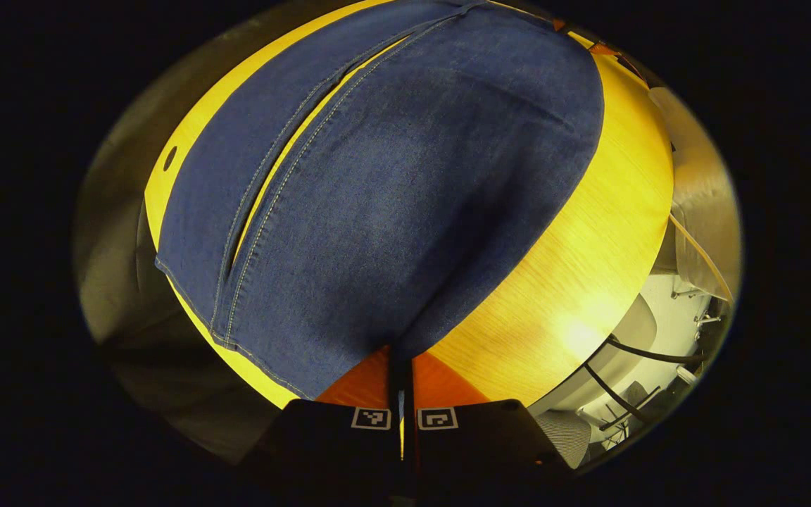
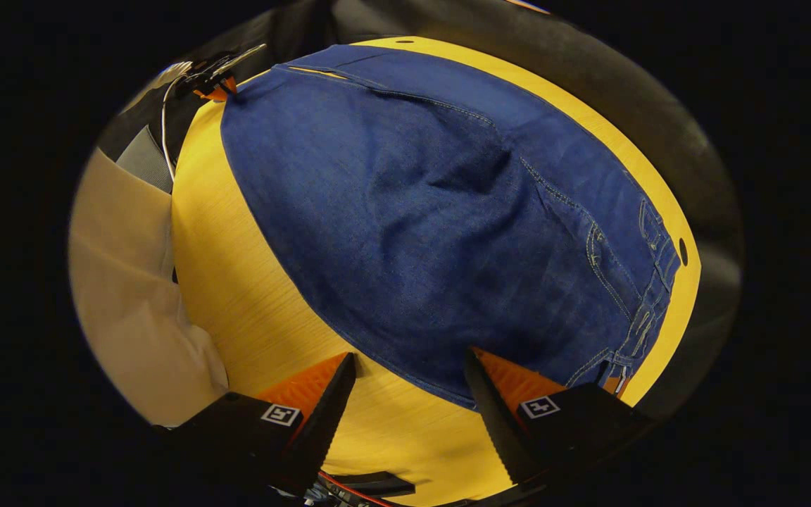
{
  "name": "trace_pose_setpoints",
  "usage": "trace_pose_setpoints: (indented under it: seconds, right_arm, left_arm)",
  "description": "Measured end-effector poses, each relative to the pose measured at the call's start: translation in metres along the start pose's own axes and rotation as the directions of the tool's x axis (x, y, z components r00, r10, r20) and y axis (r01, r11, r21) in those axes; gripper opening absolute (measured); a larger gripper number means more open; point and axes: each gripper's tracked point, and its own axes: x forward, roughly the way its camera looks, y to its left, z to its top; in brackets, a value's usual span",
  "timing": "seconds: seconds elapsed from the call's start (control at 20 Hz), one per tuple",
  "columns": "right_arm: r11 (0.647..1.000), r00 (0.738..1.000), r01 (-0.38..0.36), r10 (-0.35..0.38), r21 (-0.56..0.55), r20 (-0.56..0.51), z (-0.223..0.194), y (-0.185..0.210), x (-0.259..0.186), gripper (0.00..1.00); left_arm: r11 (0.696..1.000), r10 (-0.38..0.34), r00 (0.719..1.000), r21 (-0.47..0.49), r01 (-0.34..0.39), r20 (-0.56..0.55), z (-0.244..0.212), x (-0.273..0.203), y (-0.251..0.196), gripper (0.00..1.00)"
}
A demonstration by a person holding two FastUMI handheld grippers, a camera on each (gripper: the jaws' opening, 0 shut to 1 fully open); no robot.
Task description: Grasp the waist and the cuffs of the jeans and fold them to make the two legs overlap; first hold the waist and fold one-third of the jeans toward the cuffs, then hold the cuffs and fold the remaining one-third in the same direction to finish folding.
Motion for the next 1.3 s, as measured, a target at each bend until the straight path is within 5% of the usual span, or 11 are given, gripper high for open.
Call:
trace_pose_setpoints:
  seconds: [0.05,0.15,0.45,0.95,1.15,1.3]
  right_arm:
    - [1.0,1.0,0.001,-0.001,0.002,-0.01,0.001,-0.001,0.0,1.0]
    - [1.0,0.999,0.005,-0.005,0.001,-0.033,0.006,-0.004,-0.003,0.82]
    - [0.999,0.999,0.034,-0.034,-0.007,0.002,0.017,-0.003,-0.003,0.1]
    - [0.973,0.983,0.176,-0.182,0.15,0.028,0.015,-0.009,-0.005,0.03]
    - [0.918,0.949,0.297,-0.314,0.264,0.025,0.015,-0.009,-0.008,0.03]
    - [0.847,0.909,0.37,-0.416,0.381,0.041,0.017,-0.012,-0.016,0.02]
  left_arm:
    - [1.0,0.002,1.0,0.001,-0.002,0.0,0.0,0.0,0.0,0.0]
    - [1.0,0.005,1.0,-0.002,-0.005,0.004,0.001,0.0,-0.001,0.0]
    - [1.0,-0.009,1.0,-0.017,0.009,0.001,0.001,0.0,0.0,0.0]
    - [0.995,0.067,0.997,-0.077,-0.064,0.037,0.003,0.003,0.001,0.0]
    - [0.972,0.167,0.974,-0.194,-0.135,0.156,0.006,0.002,0.003,0.0]
    - [0.923,0.251,0.942,-0.349,-0.163,0.223,0.008,-0.002,0.005,0.0]
